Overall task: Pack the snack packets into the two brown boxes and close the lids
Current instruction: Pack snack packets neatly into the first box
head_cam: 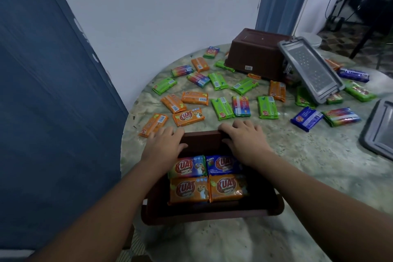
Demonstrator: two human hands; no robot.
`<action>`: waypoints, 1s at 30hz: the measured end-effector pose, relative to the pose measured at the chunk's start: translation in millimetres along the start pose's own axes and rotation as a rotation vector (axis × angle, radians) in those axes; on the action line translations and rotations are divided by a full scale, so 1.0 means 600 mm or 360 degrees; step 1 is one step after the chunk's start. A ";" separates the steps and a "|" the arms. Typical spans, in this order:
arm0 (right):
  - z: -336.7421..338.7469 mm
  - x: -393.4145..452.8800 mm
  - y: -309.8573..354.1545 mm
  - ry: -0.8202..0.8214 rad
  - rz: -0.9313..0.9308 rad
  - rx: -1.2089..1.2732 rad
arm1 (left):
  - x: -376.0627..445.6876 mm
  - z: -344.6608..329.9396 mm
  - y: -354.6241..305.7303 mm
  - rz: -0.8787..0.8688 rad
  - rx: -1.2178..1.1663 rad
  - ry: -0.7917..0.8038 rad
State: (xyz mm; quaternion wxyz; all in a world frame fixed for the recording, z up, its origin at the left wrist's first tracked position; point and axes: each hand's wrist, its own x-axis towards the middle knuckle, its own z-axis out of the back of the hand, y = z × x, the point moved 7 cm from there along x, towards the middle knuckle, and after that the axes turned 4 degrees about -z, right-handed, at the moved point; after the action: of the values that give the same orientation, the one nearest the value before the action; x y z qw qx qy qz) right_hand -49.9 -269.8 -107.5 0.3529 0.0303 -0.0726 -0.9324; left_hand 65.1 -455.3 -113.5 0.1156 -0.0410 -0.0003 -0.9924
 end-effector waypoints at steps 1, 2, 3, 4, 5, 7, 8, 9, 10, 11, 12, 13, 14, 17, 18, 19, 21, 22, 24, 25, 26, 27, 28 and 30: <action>-0.001 0.008 0.005 -0.0001 0.0014 0.0004 | 0.002 0.000 0.007 0.0013 -0.0007 0.0011; -0.002 0.016 0.012 0.0000 0.0027 0.0007 | 0.004 0.000 0.015 0.0026 -0.0010 0.0017; -0.002 0.024 0.019 0.0004 0.0037 0.0007 | 0.006 0.000 0.025 0.0040 -0.0010 0.0016; -0.002 0.033 0.028 0.0005 0.0047 0.0004 | 0.008 0.000 0.037 0.0056 -0.0007 0.0011; -0.003 0.041 0.036 0.0005 0.0056 0.0000 | 0.009 -0.001 0.048 0.0075 0.0000 0.0012; -0.005 0.057 0.053 0.0010 0.0079 -0.0009 | 0.011 -0.002 0.068 0.0113 0.0010 0.0018; -0.007 0.064 0.061 0.0012 0.0090 -0.0008 | 0.013 -0.003 0.077 0.0129 0.0015 0.0022; -0.007 0.070 0.066 0.0011 0.0095 -0.0005 | 0.014 -0.002 0.084 0.0136 0.0021 0.0022; -0.008 0.075 0.070 0.0007 0.0095 -0.0002 | 0.016 -0.004 0.089 0.0136 0.0028 0.0026; -0.009 0.078 0.072 -0.0001 0.0095 -0.0007 | 0.017 -0.004 0.093 0.0128 0.0034 0.0023; -0.010 0.080 0.073 -0.0009 0.0101 -0.0015 | 0.018 -0.006 0.096 0.0123 0.0035 0.0020; -0.011 0.081 0.073 -0.0014 0.0107 -0.0024 | 0.019 -0.007 0.097 0.0119 0.0038 0.0017; -0.011 0.081 0.073 -0.0020 0.0115 -0.0029 | 0.019 -0.008 0.097 0.0114 0.0048 0.0013; -0.011 0.079 0.073 -0.0056 0.0136 -0.0038 | 0.017 -0.007 0.095 0.0093 0.0092 -0.0025; -0.010 0.078 0.073 -0.0059 0.0138 -0.0038 | 0.018 -0.006 0.094 0.0089 0.0102 -0.0038; -0.010 0.078 0.074 -0.0057 0.0138 -0.0038 | 0.017 -0.004 0.093 0.0085 0.0102 -0.0043; -0.010 0.078 0.074 -0.0054 0.0133 -0.0041 | 0.018 -0.002 0.091 0.0078 0.0085 -0.0046; -0.009 0.078 0.074 -0.0052 0.0134 -0.0040 | 0.019 -0.002 0.091 0.0073 0.0079 -0.0043; -0.011 0.077 0.074 -0.0042 0.0135 -0.0023 | 0.018 -0.003 0.092 0.0060 0.0070 -0.0028; -0.011 0.078 0.073 -0.0039 0.0133 -0.0021 | 0.019 -0.003 0.093 0.0063 0.0071 -0.0008; -0.012 0.078 0.073 -0.0024 0.0126 -0.0028 | 0.019 -0.005 0.094 0.0071 0.0069 0.0024; -0.012 0.079 0.073 -0.0002 0.0113 -0.0038 | 0.019 -0.005 0.093 0.0088 0.0060 0.0064; -0.012 0.081 0.073 0.0032 0.0089 -0.0039 | 0.021 -0.005 0.094 0.0110 0.0042 0.0109; -0.005 0.088 0.075 0.0115 0.0025 -0.0014 | 0.027 0.005 0.094 0.0156 -0.0051 0.0182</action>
State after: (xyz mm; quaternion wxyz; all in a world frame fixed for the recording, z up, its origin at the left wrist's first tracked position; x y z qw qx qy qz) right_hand -59.8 -338.7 -103.8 0.3627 0.0617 -0.0561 -0.9282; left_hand 62.4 -514.0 -109.9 0.1632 0.0140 0.0243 -0.9862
